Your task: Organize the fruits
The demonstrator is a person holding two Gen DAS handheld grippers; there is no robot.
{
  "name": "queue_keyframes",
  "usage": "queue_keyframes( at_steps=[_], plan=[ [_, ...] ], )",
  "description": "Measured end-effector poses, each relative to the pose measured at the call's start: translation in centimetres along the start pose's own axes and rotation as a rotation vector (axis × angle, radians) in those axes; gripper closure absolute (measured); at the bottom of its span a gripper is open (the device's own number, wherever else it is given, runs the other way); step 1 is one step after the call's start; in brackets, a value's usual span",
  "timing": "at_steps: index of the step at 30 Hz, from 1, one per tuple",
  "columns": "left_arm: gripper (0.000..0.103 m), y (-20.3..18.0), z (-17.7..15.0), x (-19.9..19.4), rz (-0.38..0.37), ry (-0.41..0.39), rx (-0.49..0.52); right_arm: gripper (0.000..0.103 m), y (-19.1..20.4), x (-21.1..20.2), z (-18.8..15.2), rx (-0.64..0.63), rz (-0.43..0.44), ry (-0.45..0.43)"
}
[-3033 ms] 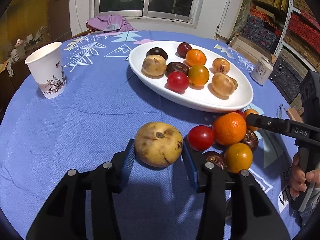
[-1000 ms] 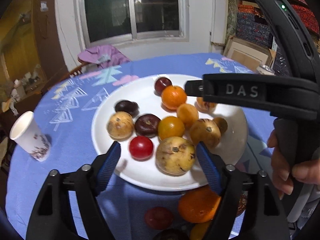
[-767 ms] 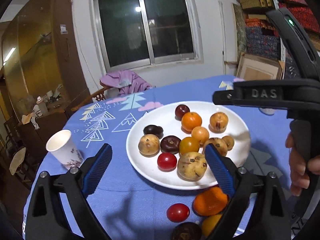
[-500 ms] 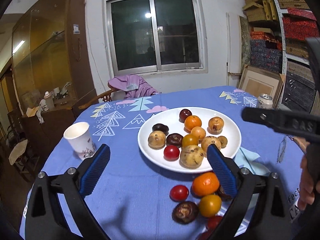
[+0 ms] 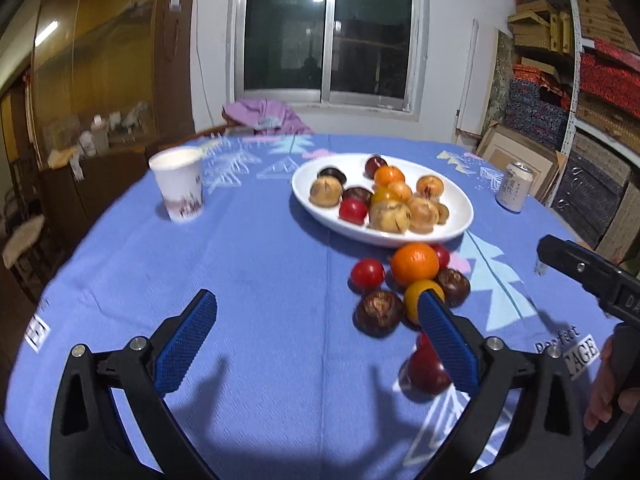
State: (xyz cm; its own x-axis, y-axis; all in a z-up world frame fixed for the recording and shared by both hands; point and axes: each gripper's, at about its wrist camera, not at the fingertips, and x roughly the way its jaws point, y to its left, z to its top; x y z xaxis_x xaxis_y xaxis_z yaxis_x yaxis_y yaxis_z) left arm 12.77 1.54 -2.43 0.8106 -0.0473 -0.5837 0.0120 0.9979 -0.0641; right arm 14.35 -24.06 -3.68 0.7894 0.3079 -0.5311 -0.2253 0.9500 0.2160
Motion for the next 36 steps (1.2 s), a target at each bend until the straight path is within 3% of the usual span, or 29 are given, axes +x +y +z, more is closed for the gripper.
queue_keyframes(
  at_steps=[5, 13, 21, 22, 23, 25, 30, 34, 36],
  plan=[
    [0.004, -1.5, -0.9, 0.5, -0.058, 0.035, 0.059, 0.012, -0.1, 0.5, 0.2, 0.018, -0.022, 0.038],
    [0.004, -6.0, -2.6, 1.1, -0.103, 0.075, 0.252, 0.007, -3.6, 0.8, 0.6, 0.22, 0.035, 0.067],
    [0.005, -6.0, -2.5, 2.0, -0.157, 0.113, 0.234, 0.007, -3.7, 1.3, 0.4, 0.252, 0.053, 0.097],
    [0.009, -6.1, -2.5, 2.1, -0.164, 0.115, 0.24, 0.007, -3.7, 1.3, 0.4, 0.249, 0.053, 0.099],
    [0.02, -6.1, -2.5, 2.1, -0.171, 0.118, 0.248, 0.007, -3.7, 1.3, 0.4, 0.249, 0.055, 0.099],
    [0.032, -6.6, -2.6, 2.4, -0.191, 0.135, 0.269, 0.007, -3.7, 1.3, 0.4, 0.251, 0.054, 0.1],
    [0.035, -6.8, -2.8, 3.2, -0.222, 0.176, 0.263, 0.007, -3.6, 1.4, 0.3, 0.248, 0.055, 0.106],
    [0.056, -7.0, -2.9, 4.0, -0.257, 0.219, 0.262, 0.007, -3.2, 1.6, 0.2, 0.226, 0.051, 0.114],
    [0.057, -6.9, -2.9, 4.2, -0.258, 0.227, 0.258, 0.007, -3.0, 1.8, 0.1, 0.211, 0.049, 0.118]
  ],
)
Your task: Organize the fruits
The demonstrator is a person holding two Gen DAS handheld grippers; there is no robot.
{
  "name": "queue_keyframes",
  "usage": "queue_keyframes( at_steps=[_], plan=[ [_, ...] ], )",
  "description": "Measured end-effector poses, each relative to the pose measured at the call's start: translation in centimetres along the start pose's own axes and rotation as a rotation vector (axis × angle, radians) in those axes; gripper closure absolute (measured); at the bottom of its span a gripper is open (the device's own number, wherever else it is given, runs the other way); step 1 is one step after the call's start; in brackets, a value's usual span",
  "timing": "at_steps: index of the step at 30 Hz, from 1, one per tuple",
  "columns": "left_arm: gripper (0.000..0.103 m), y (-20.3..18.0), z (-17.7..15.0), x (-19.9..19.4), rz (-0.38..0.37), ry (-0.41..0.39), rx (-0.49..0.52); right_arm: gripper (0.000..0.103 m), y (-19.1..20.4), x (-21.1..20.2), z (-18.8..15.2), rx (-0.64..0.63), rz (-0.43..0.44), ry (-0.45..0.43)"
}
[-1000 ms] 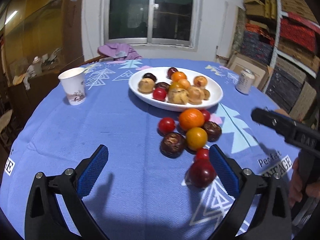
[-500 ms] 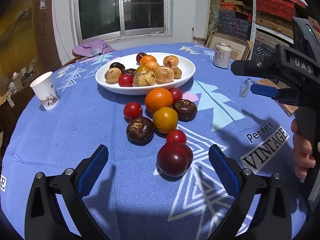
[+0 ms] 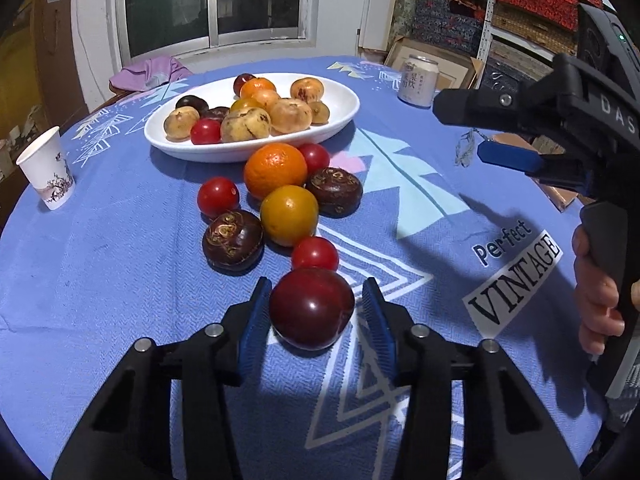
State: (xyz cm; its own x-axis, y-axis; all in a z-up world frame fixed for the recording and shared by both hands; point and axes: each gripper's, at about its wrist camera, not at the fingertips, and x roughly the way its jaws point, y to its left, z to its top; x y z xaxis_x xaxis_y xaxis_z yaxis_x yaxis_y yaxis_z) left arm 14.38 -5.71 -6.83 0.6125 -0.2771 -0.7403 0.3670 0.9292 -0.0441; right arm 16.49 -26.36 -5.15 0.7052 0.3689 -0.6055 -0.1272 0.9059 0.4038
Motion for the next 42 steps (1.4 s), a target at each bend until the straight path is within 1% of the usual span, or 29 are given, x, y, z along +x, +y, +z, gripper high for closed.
queue_keyframes(
  at_steps=[1, 3, 6, 8, 10, 12, 15, 18, 19, 21, 22, 24, 26, 28, 29, 30, 31, 34, 37, 40, 42],
  plan=[
    [0.062, 0.1, 0.0, -0.1, -0.003, -0.006, -0.006, 0.007, 0.1, 0.0, 0.0, -0.006, -0.003, 0.001],
    [0.063, 0.3, 0.0, -0.4, -0.004, -0.015, -0.015, 0.007, 0.3, 0.1, -0.1, -0.023, 0.0, 0.004],
    [0.063, 0.9, 0.1, -2.2, 0.055, -0.077, -0.034, 0.007, 1.1, 0.4, -0.5, -0.071, 0.014, 0.017],
    [0.063, 2.1, 0.3, -3.9, 0.087, -0.134, -0.076, 0.007, 2.2, 0.8, -1.0, -0.131, 0.02, 0.034],
    [0.063, 3.5, 0.5, -4.9, 0.133, -0.17, -0.124, 0.01, 3.7, 1.5, -1.8, -0.219, 0.014, 0.054],
    [0.063, 5.0, 0.6, -5.1, 0.171, -0.176, -0.174, 0.018, 5.1, 2.1, -2.8, -0.301, 0.01, 0.076],
    [0.063, 6.8, 0.8, -5.4, 0.181, -0.178, -0.248, 0.026, 7.1, 3.1, -4.1, -0.418, -0.012, 0.099],
    [0.063, 7.8, 0.7, -6.1, 0.175, -0.196, -0.29, 0.026, 8.3, 4.1, -5.0, -0.494, -0.03, 0.127],
    [0.063, 8.0, 0.8, -6.2, 0.167, -0.197, -0.296, 0.03, 8.7, 4.4, -5.1, -0.508, -0.027, 0.141],
    [0.063, 7.9, 0.8, -6.3, 0.164, -0.198, -0.294, 0.04, 9.1, 5.0, -5.2, -0.519, -0.029, 0.165],
    [0.063, 7.9, 0.8, -6.3, 0.161, -0.199, -0.29, 0.042, 9.2, 5.2, -5.2, -0.519, -0.028, 0.177],
    [0.063, 7.8, 0.6, -6.4, 0.157, -0.199, -0.285, 0.056, 9.4, 5.7, -5.3, -0.517, -0.024, 0.2],
    [0.063, 7.5, 0.7, -6.3, 0.152, -0.196, -0.281, 0.058, 9.6, 6.1, -5.4, -0.518, -0.022, 0.218],
    [0.063, 7.5, 0.6, -6.3, 0.148, -0.194, -0.282, 0.064, 10.0, 6.4, -5.7, -0.531, -0.022, 0.229],
    [0.063, 7.4, 0.6, -6.3, 0.148, -0.193, -0.282, 0.07, 10.2, 6.5, -5.8, -0.54, -0.02, 0.235],
    [0.063, 7.5, 0.6, -6.2, 0.148, -0.191, -0.283, 0.074, 10.2, 6.6, -5.8, -0.544, -0.017, 0.239],
    [0.063, 7.5, 0.6, -6.1, 0.146, -0.188, -0.285, 0.075, 10.2, 6.6, -5.8, -0.545, -0.014, 0.24],
    [0.063, 7.6, 0.6, -5.8, 0.137, -0.175, -0.287, 0.076, 10.0, 6.4, -5.6, -0.53, 0.0, 0.235],
    [0.063, 7.6, 0.7, -5.1, 0.133, -0.154, -0.284, 0.076, 9.7, 5.4, -5.2, -0.517, 0.013, 0.199],
    [0.063, 7.6, 0.8, -4.8, 0.121, -0.149, -0.288, 0.076, 8.9, 2.8, -3.7, -0.486, 0.023, 0.11],
    [0.063, 8.0, 1.4, -4.6, 0.089, -0.14, -0.303, 0.076, 8.3, 0.7, -1.8, -0.442, 0.032, 0.033]
  ],
)
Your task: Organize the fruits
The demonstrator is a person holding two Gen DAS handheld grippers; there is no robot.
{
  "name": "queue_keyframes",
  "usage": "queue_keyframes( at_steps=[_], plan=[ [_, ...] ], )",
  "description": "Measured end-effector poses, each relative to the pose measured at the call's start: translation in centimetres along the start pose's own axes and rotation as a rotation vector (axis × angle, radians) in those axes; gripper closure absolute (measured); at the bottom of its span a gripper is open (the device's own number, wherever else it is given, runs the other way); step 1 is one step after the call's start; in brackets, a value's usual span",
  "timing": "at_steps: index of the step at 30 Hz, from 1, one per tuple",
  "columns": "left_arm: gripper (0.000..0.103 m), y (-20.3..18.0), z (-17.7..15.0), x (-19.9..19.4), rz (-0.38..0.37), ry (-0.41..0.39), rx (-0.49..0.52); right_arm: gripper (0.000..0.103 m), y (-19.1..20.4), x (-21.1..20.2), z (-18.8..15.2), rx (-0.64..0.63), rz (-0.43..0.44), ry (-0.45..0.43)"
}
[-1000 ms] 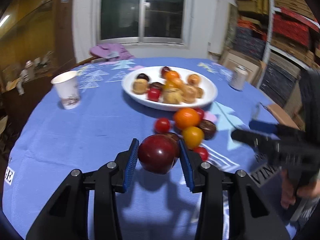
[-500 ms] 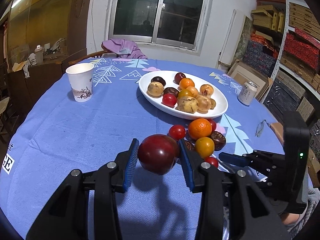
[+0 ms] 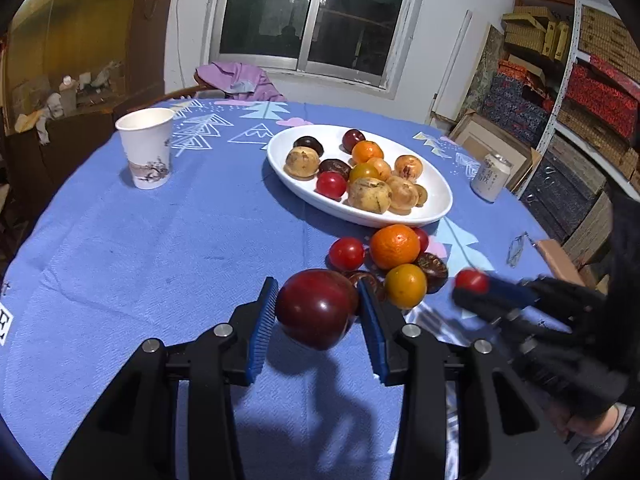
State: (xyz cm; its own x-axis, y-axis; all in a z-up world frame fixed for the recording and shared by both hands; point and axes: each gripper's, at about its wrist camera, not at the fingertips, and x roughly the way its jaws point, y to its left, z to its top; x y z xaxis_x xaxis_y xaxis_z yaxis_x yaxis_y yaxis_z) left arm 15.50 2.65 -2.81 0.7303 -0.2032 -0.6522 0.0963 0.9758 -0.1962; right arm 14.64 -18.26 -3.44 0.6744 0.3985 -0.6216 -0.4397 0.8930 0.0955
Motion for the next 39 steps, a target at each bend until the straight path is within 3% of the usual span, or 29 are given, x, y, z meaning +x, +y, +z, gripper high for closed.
queue_keyframes(
  at_steps=[2, 5, 11, 19, 24, 26, 27, 29, 35, 39],
  plan=[
    [0.063, -0.3, 1.6, 0.3, 0.0, 0.013, 0.009, 0.076, -1.3, -1.6, 2.1, 0.018, -0.023, -0.051],
    [0.063, -1.6, 5.1, 0.5, 0.052, -0.034, 0.079, 0.076, -3.3, -2.6, 5.9, 0.042, -0.067, -0.103],
    [0.063, -2.3, 10.7, 5.0, 0.071, -0.036, 0.063, 0.076, -7.2, 1.4, 10.4, 0.142, -0.069, -0.087],
    [0.063, -1.7, 12.8, 13.1, 0.061, 0.053, 0.017, 0.076, -9.3, 10.2, 10.8, 0.189, -0.064, 0.067],
    [0.061, -1.6, 13.0, 15.2, 0.06, 0.062, 0.027, 0.074, -9.8, 12.9, 9.9, 0.212, -0.082, 0.117],
    [0.049, -1.7, 13.0, 15.1, 0.066, 0.051, 0.039, 0.069, -10.0, 13.1, 9.8, 0.216, -0.098, 0.116],
    [0.044, -1.5, 13.1, 14.8, 0.064, 0.038, 0.032, 0.058, -10.0, 13.0, 9.8, 0.219, -0.1, 0.112],
    [0.04, -1.5, 13.2, 14.1, 0.053, 0.023, 0.022, 0.051, -10.0, 12.1, 10.0, 0.225, -0.109, 0.086],
    [0.038, -1.1, 13.3, 10.1, 0.044, -0.031, -0.001, 0.048, -9.6, 6.5, 10.4, 0.244, -0.067, -0.016],
    [0.027, -1.1, 10.4, 6.1, 0.091, -0.088, 0.036, 0.026, -8.7, 1.3, 8.8, 0.256, -0.047, -0.121]
  ],
)
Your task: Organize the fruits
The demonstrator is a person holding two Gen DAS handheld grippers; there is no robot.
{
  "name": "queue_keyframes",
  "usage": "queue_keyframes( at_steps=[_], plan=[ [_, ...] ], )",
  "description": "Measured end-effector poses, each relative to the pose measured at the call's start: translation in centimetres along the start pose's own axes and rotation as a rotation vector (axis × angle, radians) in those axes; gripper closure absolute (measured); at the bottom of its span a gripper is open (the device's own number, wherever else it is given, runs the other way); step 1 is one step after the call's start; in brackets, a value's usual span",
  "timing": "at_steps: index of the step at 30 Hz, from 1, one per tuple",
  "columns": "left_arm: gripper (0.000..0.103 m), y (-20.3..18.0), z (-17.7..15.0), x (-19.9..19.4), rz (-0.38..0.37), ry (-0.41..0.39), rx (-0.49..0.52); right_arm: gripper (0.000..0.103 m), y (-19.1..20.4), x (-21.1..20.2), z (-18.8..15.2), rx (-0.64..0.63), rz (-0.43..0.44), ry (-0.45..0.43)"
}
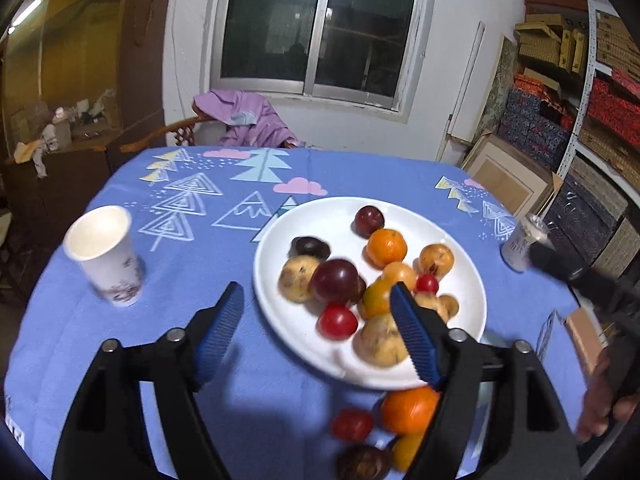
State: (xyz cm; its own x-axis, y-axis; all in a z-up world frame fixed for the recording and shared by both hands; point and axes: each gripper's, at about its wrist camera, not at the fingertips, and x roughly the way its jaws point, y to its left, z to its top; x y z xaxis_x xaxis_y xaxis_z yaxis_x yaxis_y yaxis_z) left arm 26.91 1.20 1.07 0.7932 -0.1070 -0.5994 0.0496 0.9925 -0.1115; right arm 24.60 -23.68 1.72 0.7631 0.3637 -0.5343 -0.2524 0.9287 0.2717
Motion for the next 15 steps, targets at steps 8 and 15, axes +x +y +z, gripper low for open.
queue_keyframes(
  at_steps=[8, 15],
  plan=[
    [0.014, -0.2, -8.3, -4.7, 0.093, -0.007, 0.106, 0.024, -2.0, -3.2, -6.4, 0.018, -0.053, 0.028],
    [0.014, -1.8, -10.9, -3.8, 0.106, 0.053, 0.221, 0.023, -3.7, -3.1, -6.7, 0.09, -0.047, 0.04]
  ],
)
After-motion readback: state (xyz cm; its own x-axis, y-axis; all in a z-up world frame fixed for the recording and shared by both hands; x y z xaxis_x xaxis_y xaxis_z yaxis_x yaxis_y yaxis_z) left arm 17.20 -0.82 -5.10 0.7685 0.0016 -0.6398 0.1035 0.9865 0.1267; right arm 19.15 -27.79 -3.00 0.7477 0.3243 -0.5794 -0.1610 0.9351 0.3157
